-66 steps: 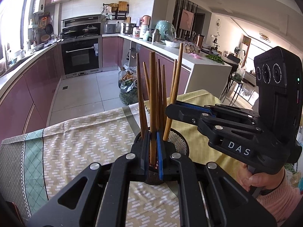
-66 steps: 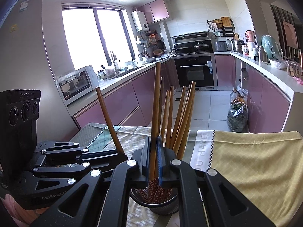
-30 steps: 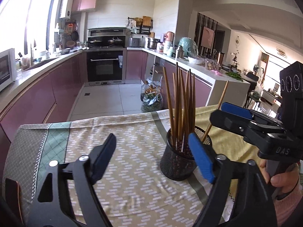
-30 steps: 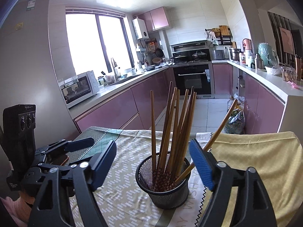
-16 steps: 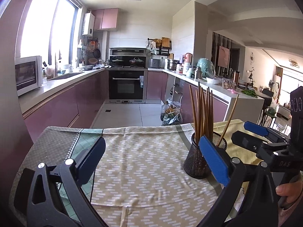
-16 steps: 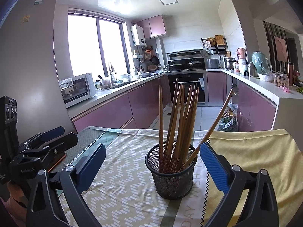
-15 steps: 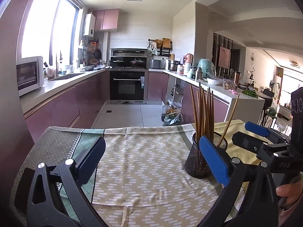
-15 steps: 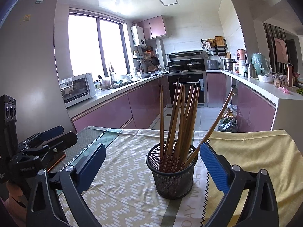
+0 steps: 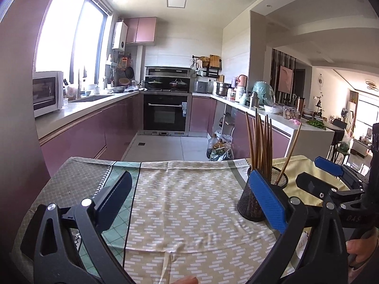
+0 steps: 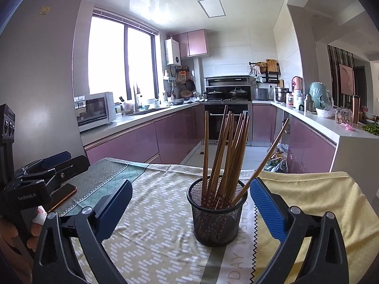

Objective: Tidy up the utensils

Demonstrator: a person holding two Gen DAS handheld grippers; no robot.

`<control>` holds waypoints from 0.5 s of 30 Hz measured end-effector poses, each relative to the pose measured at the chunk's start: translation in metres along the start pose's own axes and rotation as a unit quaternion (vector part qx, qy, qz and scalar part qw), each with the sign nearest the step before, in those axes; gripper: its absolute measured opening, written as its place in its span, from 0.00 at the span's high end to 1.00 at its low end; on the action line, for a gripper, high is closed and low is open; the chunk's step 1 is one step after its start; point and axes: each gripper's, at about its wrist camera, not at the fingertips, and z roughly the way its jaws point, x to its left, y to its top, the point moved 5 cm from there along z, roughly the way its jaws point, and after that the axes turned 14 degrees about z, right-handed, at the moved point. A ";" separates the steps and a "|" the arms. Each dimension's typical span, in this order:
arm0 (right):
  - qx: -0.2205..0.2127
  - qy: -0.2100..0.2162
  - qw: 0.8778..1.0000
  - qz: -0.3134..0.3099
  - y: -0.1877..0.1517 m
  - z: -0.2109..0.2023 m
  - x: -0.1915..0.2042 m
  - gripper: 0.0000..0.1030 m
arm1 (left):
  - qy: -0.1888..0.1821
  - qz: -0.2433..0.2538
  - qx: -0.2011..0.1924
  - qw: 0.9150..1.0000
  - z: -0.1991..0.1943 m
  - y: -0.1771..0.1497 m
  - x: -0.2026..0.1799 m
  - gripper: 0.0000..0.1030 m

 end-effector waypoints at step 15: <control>-0.017 -0.003 1.000 -0.010 0.001 -0.004 0.008 0.07 | 0.021 0.002 -0.009 1.000 -0.009 0.000 0.004 0.05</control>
